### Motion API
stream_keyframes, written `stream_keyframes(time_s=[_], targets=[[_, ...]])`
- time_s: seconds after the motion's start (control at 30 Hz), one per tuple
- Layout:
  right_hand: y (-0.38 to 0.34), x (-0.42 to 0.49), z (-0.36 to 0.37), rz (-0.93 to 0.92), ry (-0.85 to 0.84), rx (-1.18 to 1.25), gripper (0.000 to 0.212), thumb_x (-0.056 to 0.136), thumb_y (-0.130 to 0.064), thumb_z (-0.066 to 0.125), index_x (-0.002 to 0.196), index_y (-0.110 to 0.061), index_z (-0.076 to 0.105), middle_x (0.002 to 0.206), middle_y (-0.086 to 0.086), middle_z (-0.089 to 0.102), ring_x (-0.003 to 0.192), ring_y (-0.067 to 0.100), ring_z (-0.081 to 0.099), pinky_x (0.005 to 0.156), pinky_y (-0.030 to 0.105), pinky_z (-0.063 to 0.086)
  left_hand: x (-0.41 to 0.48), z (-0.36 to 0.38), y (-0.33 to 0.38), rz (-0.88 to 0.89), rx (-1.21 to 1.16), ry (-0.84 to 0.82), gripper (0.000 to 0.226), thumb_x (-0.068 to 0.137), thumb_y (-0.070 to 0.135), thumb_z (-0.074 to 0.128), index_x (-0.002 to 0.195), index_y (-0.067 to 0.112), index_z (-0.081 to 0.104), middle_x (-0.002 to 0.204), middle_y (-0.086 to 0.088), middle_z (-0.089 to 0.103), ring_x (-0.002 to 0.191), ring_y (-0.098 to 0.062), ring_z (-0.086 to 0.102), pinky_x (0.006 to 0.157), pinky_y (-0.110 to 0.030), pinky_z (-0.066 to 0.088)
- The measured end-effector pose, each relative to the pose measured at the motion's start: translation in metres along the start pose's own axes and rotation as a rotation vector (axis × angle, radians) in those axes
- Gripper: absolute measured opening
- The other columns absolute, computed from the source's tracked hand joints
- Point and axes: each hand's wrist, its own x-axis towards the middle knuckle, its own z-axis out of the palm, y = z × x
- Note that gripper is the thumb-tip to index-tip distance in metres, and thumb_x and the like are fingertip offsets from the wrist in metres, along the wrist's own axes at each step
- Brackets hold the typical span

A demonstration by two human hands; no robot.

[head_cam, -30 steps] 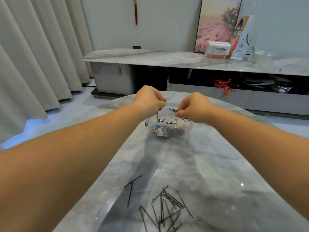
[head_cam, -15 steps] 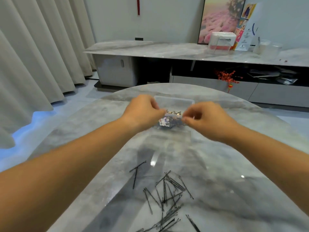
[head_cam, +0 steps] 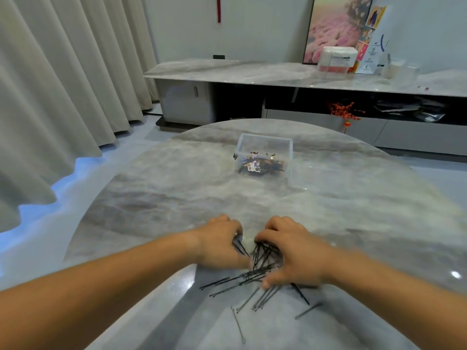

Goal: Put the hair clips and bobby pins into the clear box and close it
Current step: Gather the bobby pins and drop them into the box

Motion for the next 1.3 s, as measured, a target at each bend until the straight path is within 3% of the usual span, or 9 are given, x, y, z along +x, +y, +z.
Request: stream_keyframes(time_s=[0.1, 0.23, 0.37, 0.5, 0.6, 0.87, 1.03, 1.13, 1.3], targets=[[-0.003, -0.011, 0.003, 0.067, 0.034, 0.095, 0.063, 0.068, -0.058, 0.076, 0.123, -0.034, 0.056, 0.114, -0.008, 0.045, 0.110, 0.012, 0.041, 0.094, 0.027, 0.041, -0.014, 0.013, 0.010, 0.009, 0.046, 0.015, 0.082, 0.062, 0.062, 0.081, 0.127, 0.023, 0.049, 0.120, 0.003, 0.046, 0.112, -0.018, 0.048, 0.098, -0.037, 0.047], [-0.009, -0.017, 0.006, 0.123, 0.020, 0.168, 0.039, 0.074, -0.044, 0.078, 0.108, -0.030, 0.064, 0.105, -0.008, 0.048, 0.101, 0.012, 0.050, 0.087, 0.023, 0.044, -0.017, 0.027, 0.026, -0.017, 0.095, 0.144, 0.071, 0.058, 0.052, 0.088, 0.115, 0.021, 0.059, 0.112, 0.001, 0.058, 0.101, -0.022, 0.057, 0.086, -0.038, 0.052], [-0.010, -0.019, 0.006, 0.129, -0.005, 0.160, 0.025, 0.078, -0.040, 0.075, 0.098, -0.027, 0.066, 0.104, -0.007, 0.047, 0.094, 0.012, 0.050, 0.080, 0.022, 0.041, -0.012, 0.023, 0.027, -0.007, 0.036, 0.113, 0.049, 0.061, 0.042, 0.090, 0.100, 0.022, 0.069, 0.100, 0.004, 0.067, 0.091, -0.019, 0.062, 0.074, -0.030, 0.052], [-0.008, -0.022, 0.005, 0.110, -0.016, 0.102, 0.018, 0.082, -0.040, 0.071, 0.090, -0.026, 0.065, 0.098, -0.008, 0.051, 0.088, 0.012, 0.051, 0.077, 0.028, 0.046, -0.011, 0.022, 0.026, 0.036, 0.046, 0.045, 0.026, 0.068, 0.041, 0.086, 0.079, 0.026, 0.067, 0.078, 0.010, 0.063, 0.081, -0.016, 0.062, 0.070, -0.031, 0.052], [-0.009, -0.021, 0.003, 0.102, -0.026, 0.077, 0.017, 0.082, -0.040, 0.070, 0.086, -0.025, 0.064, 0.089, -0.007, 0.061, 0.084, 0.013, 0.055, 0.075, 0.033, 0.051, -0.011, 0.021, 0.025, 0.073, 0.062, 0.013, 0.019, 0.074, 0.040, 0.081, 0.075, 0.027, 0.067, 0.074, 0.011, 0.063, 0.079, -0.015, 0.063, 0.069, -0.029, 0.052], [-0.003, -0.025, 0.002, 0.119, -0.057, 0.255, 0.008, 0.082, -0.032, 0.073, 0.082, -0.025, 0.071, 0.083, -0.005, 0.070, 0.065, 0.003, 0.057, 0.059, 0.014, 0.041, -0.019, 0.019, 0.024, 0.207, 0.191, 0.074, 0.005, 0.080, 0.024, 0.066, 0.083, 0.022, 0.070, 0.073, 0.010, 0.062, 0.072, -0.011, 0.057, 0.069, -0.029, 0.054], [-0.001, -0.027, -0.003, 0.122, -0.027, 0.284, 0.011, 0.084, -0.032, 0.072, 0.083, -0.021, 0.070, 0.087, -0.004, 0.069, 0.074, 0.008, 0.060, 0.069, 0.022, 0.050, -0.016, 0.013, 0.012, 0.201, 0.012, 0.062, 0.005, 0.080, 0.023, 0.073, 0.082, 0.019, 0.070, 0.067, 0.014, 0.061, 0.066, -0.007, 0.059, 0.069, -0.026, 0.054], [0.002, -0.027, -0.012, 0.155, 0.013, 0.368, 0.009, 0.084, -0.030, 0.073, 0.078, -0.024, 0.069, 0.076, -0.008, 0.070, 0.065, 0.000, 0.060, 0.062, 0.015, 0.047, -0.014, 0.004, 0.004, 0.159, -0.142, 0.097, 0.009, 0.079, 0.022, 0.076, 0.075, 0.021, 0.068, 0.063, 0.012, 0.063, 0.060, -0.006, 0.060, 0.059, -0.019, 0.051], [0.011, -0.027, -0.034, 0.225, 0.100, 0.612, 0.006, 0.082, -0.018, 0.075, 0.079, -0.014, 0.073, 0.076, 0.000, 0.077, 0.070, 0.010, 0.071, 0.067, 0.024, 0.057, -0.011, -0.014, -0.004, 0.128, -0.503, 0.164, 0.018, 0.078, 0.012, 0.081, 0.070, 0.013, 0.065, 0.066, -0.004, 0.074, 0.061, -0.013, 0.068, 0.065, -0.027, 0.057]])
